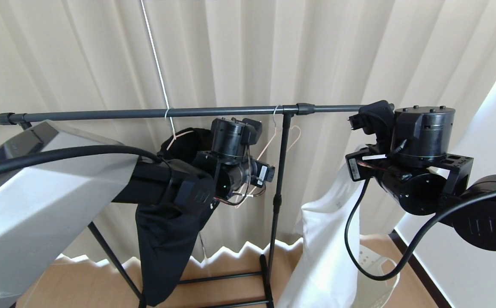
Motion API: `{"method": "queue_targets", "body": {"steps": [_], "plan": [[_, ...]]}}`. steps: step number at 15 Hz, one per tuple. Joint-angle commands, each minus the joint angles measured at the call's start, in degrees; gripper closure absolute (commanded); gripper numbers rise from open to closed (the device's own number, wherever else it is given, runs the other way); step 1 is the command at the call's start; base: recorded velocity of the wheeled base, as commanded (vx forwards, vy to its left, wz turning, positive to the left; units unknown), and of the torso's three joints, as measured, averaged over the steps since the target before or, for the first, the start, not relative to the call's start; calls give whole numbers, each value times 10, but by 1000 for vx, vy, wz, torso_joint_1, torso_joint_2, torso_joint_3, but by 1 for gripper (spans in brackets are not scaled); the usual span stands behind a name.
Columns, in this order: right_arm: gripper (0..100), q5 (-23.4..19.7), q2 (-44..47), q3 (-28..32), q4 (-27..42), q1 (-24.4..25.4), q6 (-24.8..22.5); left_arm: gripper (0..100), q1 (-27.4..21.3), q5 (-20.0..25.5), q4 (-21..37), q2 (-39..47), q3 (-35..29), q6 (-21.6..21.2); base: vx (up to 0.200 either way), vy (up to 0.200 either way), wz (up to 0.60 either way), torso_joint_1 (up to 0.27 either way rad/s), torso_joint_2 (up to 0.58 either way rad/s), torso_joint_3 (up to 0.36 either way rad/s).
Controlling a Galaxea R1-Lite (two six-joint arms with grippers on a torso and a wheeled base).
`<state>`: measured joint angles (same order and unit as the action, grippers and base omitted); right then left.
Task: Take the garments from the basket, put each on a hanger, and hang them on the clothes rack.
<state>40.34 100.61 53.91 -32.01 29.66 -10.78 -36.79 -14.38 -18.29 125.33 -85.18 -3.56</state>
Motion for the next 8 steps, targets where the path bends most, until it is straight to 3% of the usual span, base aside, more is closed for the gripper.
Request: {"method": "queue_targets", "body": {"steps": [1,8], "plan": [[100,0,1,0,-5,0,-6,0,7,-2,1,54,-53,-15,0,0,0,0,0,0],[100,-1,2,-2,-29,0,-21,0,18,-2,21,125,-170,-21,0,0,0,0,0,0]]}}
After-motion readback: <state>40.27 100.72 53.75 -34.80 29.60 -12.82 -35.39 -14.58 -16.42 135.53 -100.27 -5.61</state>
